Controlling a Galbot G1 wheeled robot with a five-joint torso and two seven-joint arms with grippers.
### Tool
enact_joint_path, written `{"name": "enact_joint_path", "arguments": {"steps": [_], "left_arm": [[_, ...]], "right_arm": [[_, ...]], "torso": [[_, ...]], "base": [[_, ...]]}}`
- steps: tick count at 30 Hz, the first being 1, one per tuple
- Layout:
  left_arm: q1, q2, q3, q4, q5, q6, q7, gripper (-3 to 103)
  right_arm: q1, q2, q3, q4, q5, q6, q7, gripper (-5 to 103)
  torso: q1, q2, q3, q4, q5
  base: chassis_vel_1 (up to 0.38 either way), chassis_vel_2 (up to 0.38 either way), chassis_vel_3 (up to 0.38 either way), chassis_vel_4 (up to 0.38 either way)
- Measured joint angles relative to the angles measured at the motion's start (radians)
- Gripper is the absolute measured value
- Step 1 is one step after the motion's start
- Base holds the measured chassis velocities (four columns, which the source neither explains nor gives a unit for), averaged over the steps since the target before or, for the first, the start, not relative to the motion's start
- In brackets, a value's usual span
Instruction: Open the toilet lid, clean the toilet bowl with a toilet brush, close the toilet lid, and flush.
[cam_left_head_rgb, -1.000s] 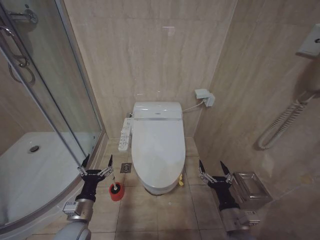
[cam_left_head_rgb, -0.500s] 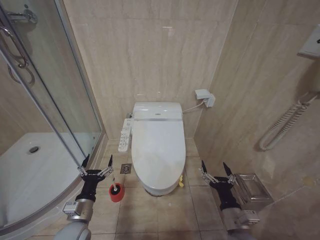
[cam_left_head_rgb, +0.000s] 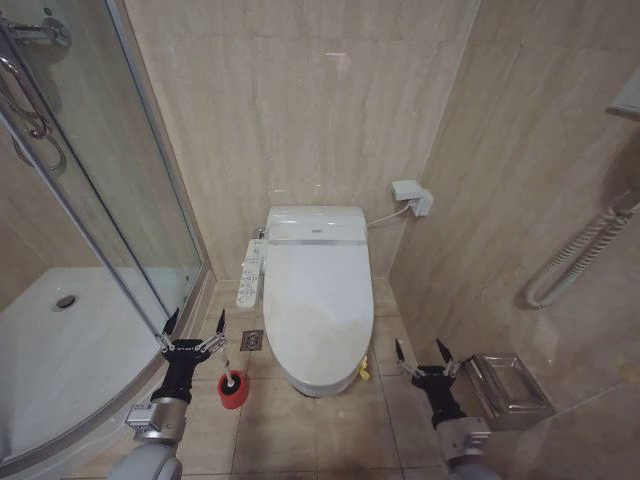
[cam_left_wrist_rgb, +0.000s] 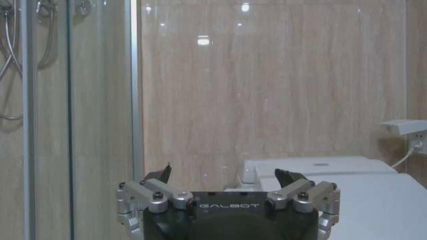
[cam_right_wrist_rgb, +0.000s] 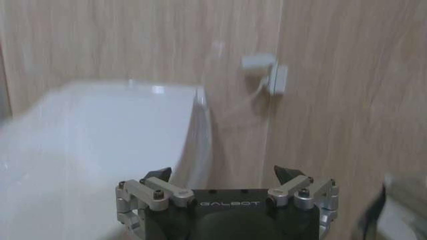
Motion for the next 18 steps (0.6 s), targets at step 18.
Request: {"name": "enact_joint_path", "arguments": {"steps": [18], "left_arm": [[0.0,0.0,0.0,0.0,0.0,0.0,0.0,100]], "right_arm": [[0.089,-0.051,-0.075,-0.288,-0.043,0.036,0.031,100]], "torso": [[0.0,0.0,0.0,0.0002,-0.0002]], "base": [[0.0,0.0,0.0,0.0]]}}
